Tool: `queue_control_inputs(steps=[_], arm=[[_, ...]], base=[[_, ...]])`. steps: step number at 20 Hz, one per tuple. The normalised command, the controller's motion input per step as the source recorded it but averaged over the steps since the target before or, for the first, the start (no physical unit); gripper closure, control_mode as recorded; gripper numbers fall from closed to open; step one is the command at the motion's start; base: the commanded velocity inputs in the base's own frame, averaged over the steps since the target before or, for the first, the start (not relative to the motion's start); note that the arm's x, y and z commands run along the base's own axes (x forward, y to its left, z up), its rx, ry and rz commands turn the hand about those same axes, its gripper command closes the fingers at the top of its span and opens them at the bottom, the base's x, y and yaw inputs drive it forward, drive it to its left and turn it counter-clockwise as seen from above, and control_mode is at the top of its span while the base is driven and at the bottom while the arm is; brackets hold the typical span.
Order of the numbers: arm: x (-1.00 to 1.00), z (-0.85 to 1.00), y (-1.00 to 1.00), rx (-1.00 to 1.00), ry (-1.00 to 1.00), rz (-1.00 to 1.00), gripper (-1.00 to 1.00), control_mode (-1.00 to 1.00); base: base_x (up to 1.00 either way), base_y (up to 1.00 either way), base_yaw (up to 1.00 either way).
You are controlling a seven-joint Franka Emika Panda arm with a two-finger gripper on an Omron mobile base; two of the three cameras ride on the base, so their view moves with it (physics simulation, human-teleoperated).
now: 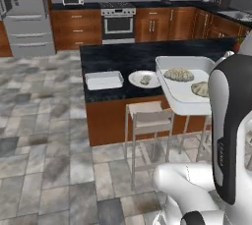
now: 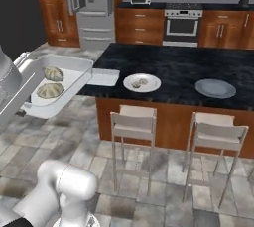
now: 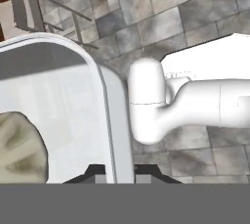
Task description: Place two dumplings into each of the tupperware containers and then place the containers in the fridge.
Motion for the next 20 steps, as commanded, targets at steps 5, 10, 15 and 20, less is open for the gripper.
queue_control_inputs(steps=[5,10,15,20], arm=[[0.00,0.00,0.00,0.00,0.00,0.00,1.00,1.00],[0.00,0.00,0.00,0.00,0.00,0.00,1.00,1.00],[0.00,0.00,0.00,0.00,0.00,0.00,1.00,1.00],[0.00,0.00,0.00,0.00,0.00,0.00,1.00,1.00]], base=[[0.23,1.00,0.00],[0.85,1.00,0.00],[0.84,1.00,0.02],[0.63,1.00,0.00]])
